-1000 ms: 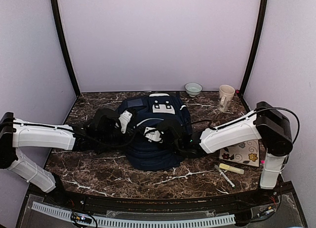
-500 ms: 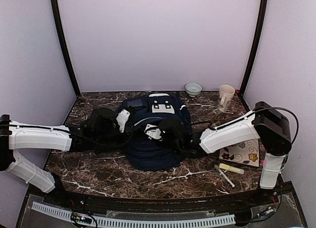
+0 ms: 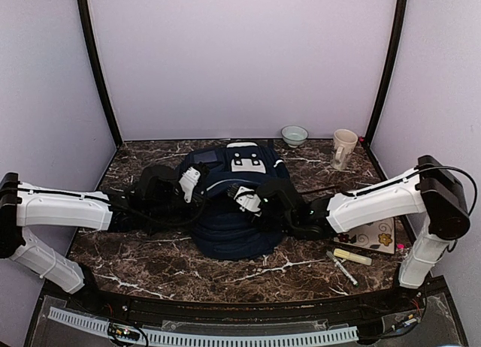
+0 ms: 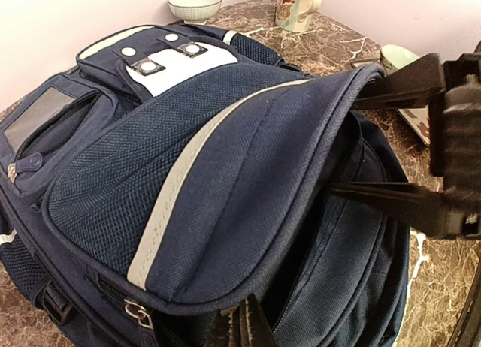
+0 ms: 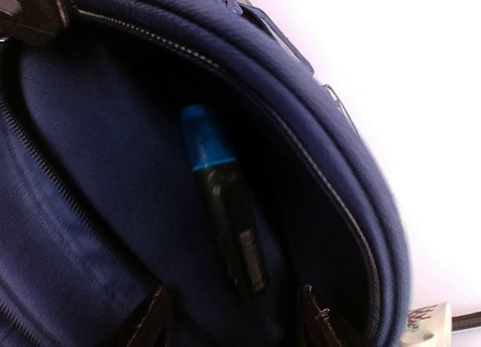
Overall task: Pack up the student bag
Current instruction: Place the pen in the upper front pocket of the bag, then move the pen to the center of the board.
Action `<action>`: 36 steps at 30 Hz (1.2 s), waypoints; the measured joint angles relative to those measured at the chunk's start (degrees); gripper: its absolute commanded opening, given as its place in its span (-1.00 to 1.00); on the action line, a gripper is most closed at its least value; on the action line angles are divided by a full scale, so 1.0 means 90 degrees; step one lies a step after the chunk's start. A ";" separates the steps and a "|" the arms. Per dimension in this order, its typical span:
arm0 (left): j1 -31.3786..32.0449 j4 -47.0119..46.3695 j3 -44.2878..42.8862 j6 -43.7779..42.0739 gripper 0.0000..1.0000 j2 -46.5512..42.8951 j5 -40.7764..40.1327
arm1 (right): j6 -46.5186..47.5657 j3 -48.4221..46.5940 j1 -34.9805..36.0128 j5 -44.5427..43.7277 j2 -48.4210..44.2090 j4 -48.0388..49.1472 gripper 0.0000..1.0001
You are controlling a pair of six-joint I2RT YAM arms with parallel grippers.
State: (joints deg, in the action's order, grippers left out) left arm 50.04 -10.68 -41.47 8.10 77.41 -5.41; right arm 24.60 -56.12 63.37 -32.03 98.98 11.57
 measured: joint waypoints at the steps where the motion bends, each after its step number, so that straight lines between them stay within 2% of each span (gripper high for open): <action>1: 0.0000 -0.0002 0.0000 0.0000 -0.97 0.0027 -0.0005 | -0.0129 0.0090 0.0000 0.0080 -0.0143 -0.0083 0.17; 15: 0.0007 -0.0100 0.0000 -0.0056 -0.95 0.0192 -0.0109 | -0.2397 0.0879 0.0000 0.1161 -0.2385 -0.1445 0.24; 25: 0.0012 -0.0187 0.0058 -0.0097 -0.70 0.0182 -0.0170 | -0.4415 0.1780 0.0000 0.0687 -0.3512 -0.2433 0.28; 31: 0.0036 -0.0228 0.0168 -0.0092 -0.24 0.0160 -0.0211 | -0.5831 0.2067 -0.0046 -0.0352 -0.3594 -0.3147 0.83; 33: 0.0049 -0.0272 0.0221 -0.0087 -0.17 0.0138 -0.0211 | -0.6336 0.2076 -0.0114 -0.0597 -0.3609 -0.3429 0.90; 36: 0.0053 -0.0340 0.0289 -0.0090 -0.12 0.0107 -0.0211 | -0.6929 0.2118 -0.0262 -0.0741 -0.3769 -0.3769 0.89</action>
State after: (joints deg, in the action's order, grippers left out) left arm 50.52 -13.74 -38.87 7.29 78.37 -7.31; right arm -37.76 -37.06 61.01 -38.70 65.06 -22.35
